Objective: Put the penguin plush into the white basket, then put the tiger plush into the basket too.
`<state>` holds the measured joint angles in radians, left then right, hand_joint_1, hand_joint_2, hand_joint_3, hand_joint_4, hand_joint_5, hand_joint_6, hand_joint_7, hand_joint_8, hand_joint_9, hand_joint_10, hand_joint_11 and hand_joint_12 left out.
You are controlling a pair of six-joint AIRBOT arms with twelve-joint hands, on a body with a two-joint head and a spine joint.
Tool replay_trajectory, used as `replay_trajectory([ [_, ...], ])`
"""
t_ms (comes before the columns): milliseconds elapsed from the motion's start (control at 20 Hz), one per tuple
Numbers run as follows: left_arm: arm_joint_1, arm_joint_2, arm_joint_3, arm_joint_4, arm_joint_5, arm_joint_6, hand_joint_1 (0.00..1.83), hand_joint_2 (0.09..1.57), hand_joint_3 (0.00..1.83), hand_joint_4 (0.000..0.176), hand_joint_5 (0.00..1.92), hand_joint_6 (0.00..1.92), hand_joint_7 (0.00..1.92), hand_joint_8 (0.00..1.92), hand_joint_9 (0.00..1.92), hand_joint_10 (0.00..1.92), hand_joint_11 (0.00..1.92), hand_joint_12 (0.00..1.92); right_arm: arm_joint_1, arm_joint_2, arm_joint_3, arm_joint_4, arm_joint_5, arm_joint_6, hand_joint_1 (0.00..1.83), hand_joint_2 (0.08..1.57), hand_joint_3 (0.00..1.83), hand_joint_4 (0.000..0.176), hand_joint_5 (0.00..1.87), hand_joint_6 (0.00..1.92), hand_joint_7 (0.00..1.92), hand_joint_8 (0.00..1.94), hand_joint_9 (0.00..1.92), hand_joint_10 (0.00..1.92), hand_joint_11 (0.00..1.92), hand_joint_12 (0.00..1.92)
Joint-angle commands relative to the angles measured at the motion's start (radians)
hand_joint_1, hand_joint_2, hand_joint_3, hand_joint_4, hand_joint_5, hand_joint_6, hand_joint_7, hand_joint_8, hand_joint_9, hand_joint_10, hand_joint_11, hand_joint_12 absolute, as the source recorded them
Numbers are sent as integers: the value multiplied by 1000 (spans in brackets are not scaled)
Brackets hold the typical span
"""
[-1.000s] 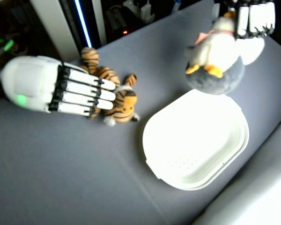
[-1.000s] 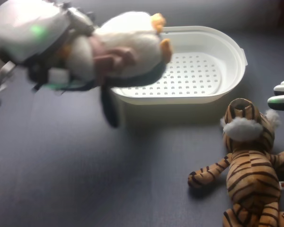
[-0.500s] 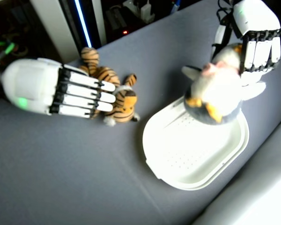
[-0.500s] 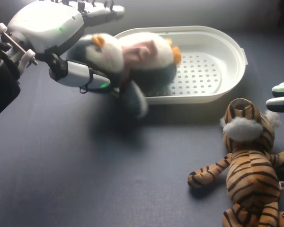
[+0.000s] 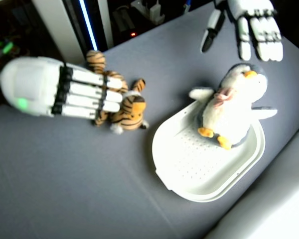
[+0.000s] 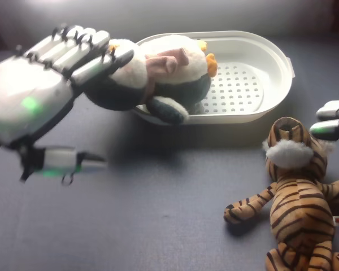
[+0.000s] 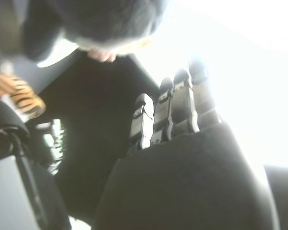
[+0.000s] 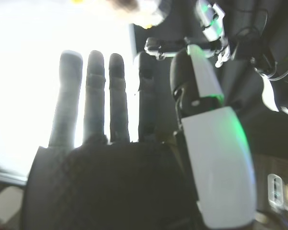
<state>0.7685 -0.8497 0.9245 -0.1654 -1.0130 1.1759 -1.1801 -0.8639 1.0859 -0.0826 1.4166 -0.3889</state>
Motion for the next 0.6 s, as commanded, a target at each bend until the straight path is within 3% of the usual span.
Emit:
replay_trajectory([
  [0, 7, 23, -5, 19, -197, 0, 854, 838, 0, 176, 0, 0, 0, 0, 0, 0, 0, 22, 13, 3, -5, -2, 121, 12, 925, 1190, 0, 125, 551, 2, 456, 2, 430, 3, 391, 150],
  [50, 44, 45, -19, 35, -229, 0, 849, 832, 0, 176, 5, 2, 0, 0, 0, 0, 23, 15, 28, 5, -9, -36, 107, 20, 1015, 1165, 0, 110, 541, 3, 453, 1, 443, 7, 408, 150],
  [150, 104, 72, -42, 49, -270, 0, 821, 802, 0, 176, 23, 8, 0, 0, 0, 0, 80, 37, 60, 5, -9, -101, 61, 41, 1079, 1139, 0, 116, 516, 0, 401, 0, 408, 0, 417, 99],
  [200, 139, 83, -52, 51, -289, 0, 820, 804, 0, 176, 4, 1, 0, 0, 0, 0, 88, 41, 87, 5, -9, -143, 19, 47, 1116, 1131, 0, 99, 521, 2, 372, 0, 375, 0, 422, 93],
  [250, 178, 95, -65, 51, -314, -139, 843, 810, 0, 176, 0, 0, 0, 0, 0, 0, 78, 38, 120, 1, -6, -194, -47, 48, 1084, 1122, 0, 108, 487, 1, 318, 0, 354, 1, 435, 86],
  [350, 215, 105, -78, 51, -340, -139, 832, 805, 0, 175, 0, 0, 0, 0, 0, 0, 79, 39, 158, -15, 9, -249, -135, 60, 1100, 1134, 2, 106, 480, 1, 313, 2, 356, 3, 451, 86],
  [400, 224, 106, -82, 49, -344, -139, 831, 798, 0, 173, 0, 0, 0, 0, 0, 0, 47, 26, 175, -30, 24, -274, -178, 78, 1114, 1129, 0, 120, 439, 0, 300, 0, 347, 0, 454, 85],
  [550, 230, 98, -81, 43, -335, -139, 772, 802, 0, 169, 0, 0, 0, 0, 0, 0, 24, 18, 209, -81, 82, -338, -284, 144, 1174, 1135, 2, 121, 423, 0, 304, 1, 345, 1, 438, 71],
])
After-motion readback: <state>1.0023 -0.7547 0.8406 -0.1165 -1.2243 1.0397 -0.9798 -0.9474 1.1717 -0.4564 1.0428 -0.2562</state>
